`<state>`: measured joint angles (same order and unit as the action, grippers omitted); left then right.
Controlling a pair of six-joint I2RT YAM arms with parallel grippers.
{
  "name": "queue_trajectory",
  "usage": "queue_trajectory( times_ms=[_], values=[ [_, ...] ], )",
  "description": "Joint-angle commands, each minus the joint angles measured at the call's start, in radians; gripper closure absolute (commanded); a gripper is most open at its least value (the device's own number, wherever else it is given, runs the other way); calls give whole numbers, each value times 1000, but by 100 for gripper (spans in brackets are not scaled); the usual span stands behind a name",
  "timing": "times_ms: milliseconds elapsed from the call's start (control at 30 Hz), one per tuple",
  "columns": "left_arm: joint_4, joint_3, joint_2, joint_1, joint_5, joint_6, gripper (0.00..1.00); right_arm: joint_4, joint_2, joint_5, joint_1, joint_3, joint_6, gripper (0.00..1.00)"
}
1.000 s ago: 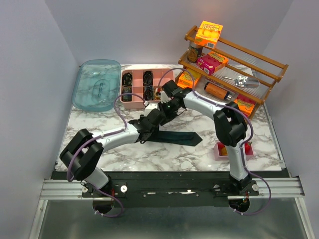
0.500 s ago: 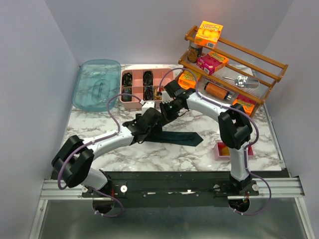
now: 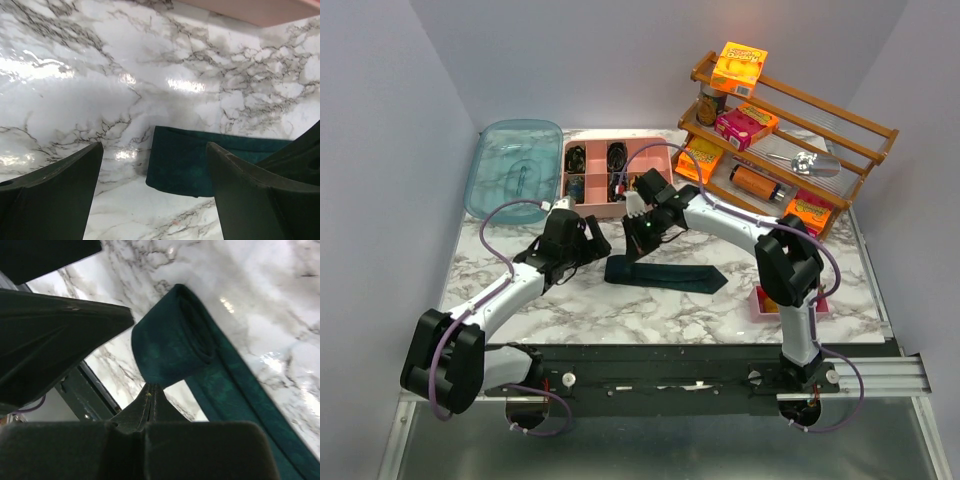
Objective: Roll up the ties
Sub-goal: Roll the tie at the center of the board.
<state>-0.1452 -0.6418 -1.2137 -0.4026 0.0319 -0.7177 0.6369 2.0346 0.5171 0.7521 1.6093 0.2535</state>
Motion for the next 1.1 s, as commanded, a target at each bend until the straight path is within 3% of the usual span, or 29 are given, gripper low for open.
queue_trajectory(
  times_ms=[0, 333, 667, 900, 1067],
  values=[
    [134, 73, -6, 56, -230, -41, 6, -8, 30, -8, 12, 20, 3, 99],
    [312, 182, -66, 70, -294, -57, 6, 23, 108, -135, 10, 20, -33, 99],
    [547, 258, -135, 70, -322, -57, 9, 18, 142, -135, 7, 47, -36, 99],
    [523, 209, -182, 71, -319, -34, 13, 37, 92, -129, 6, 67, -37, 99],
    [468, 218, -133, 71, -284, -22, 12, 34, 36, -94, 6, 70, -36, 99]
  ],
)
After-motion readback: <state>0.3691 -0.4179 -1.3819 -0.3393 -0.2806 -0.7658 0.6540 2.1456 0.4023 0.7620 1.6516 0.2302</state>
